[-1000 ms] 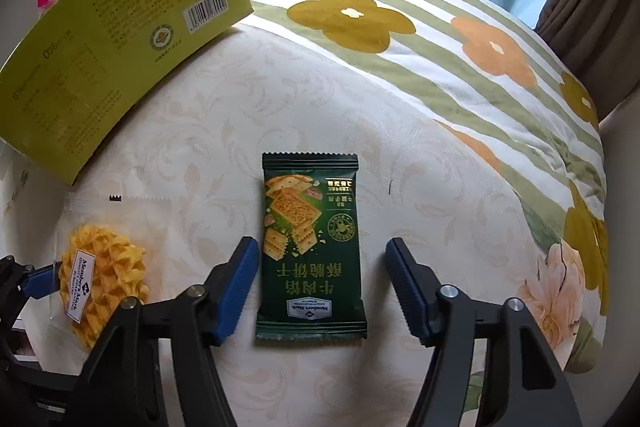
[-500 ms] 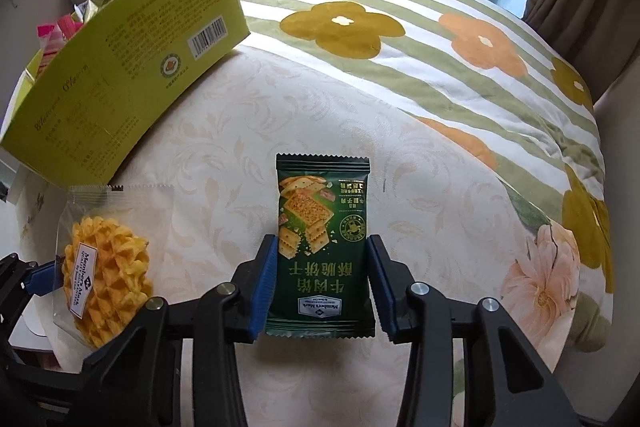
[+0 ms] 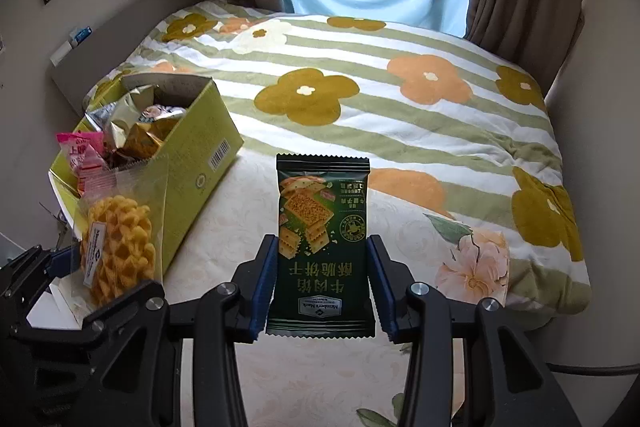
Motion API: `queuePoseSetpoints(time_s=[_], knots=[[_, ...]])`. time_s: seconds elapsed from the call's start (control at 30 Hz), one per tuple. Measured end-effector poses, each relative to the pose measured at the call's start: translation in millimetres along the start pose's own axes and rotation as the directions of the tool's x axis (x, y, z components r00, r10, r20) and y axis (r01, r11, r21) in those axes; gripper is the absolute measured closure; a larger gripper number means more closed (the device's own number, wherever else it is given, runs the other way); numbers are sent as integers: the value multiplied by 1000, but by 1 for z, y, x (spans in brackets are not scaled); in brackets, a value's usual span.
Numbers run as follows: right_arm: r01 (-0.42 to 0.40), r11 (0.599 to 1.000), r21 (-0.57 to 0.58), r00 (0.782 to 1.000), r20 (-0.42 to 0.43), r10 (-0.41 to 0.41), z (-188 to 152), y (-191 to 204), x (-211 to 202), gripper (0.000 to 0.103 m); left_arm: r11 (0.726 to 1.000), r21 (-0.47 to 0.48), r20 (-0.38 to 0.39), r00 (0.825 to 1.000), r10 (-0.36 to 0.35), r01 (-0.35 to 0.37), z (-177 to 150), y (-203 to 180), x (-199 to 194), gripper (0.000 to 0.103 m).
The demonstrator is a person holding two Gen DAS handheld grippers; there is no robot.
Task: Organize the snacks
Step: 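Carry both snacks into the yellow box and open both tools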
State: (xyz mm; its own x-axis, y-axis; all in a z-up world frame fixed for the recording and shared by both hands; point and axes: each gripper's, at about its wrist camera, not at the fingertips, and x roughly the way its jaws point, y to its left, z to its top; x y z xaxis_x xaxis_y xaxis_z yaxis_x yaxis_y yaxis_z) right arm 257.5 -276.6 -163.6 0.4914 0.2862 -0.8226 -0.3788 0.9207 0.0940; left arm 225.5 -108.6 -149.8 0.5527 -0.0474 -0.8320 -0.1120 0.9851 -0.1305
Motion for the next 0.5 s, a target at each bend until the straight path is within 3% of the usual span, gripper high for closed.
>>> queuePoseSetpoints(time_s=[0.23,0.5], knots=[[18,996,89,997,75,-25,16,50,-23,63,999,47,48,999,-17,15,46,78,-28,26],[10,997,79,994,110,-18,39,129,-11,63,999,48,71,998,0,-4,87,175,-35,26]])
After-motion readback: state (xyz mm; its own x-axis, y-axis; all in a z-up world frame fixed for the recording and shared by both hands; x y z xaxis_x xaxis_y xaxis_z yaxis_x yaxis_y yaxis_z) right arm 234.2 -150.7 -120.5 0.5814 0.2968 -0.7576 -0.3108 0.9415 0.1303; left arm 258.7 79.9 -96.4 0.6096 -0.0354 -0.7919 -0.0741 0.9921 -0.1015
